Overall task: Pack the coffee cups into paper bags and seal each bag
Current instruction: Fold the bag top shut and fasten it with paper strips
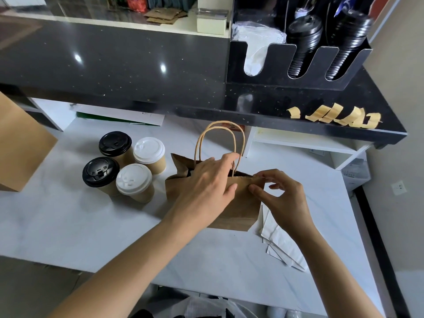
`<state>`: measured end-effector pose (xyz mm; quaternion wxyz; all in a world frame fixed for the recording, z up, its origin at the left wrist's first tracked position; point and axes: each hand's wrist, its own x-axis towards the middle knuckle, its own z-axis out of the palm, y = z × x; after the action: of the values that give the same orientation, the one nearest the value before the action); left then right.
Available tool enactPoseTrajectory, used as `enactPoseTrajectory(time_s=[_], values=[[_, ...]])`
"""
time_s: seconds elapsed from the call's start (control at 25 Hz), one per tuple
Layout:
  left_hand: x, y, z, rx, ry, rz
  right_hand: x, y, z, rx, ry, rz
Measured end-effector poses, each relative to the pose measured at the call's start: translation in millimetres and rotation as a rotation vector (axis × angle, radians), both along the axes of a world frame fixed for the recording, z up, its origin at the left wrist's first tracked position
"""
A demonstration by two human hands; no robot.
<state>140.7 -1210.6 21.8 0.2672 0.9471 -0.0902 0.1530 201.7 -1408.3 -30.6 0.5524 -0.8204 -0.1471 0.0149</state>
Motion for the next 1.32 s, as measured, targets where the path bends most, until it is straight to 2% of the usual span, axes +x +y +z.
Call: enactPoseTrajectory(time_s=[0.32,0.56,1.32], values=[[19,-3,-13,0.049,-0.003,-0.032,4,-1,4,-0.029,-0.008,0.010],[19,-4,-17,0.016,0.008,0.010,7,-6,7,-0.091,-0.016,0.058],[26,-11,-18,-0.057,0.040,0.033,17,-11,5,-0.100,-0.007,0.085]])
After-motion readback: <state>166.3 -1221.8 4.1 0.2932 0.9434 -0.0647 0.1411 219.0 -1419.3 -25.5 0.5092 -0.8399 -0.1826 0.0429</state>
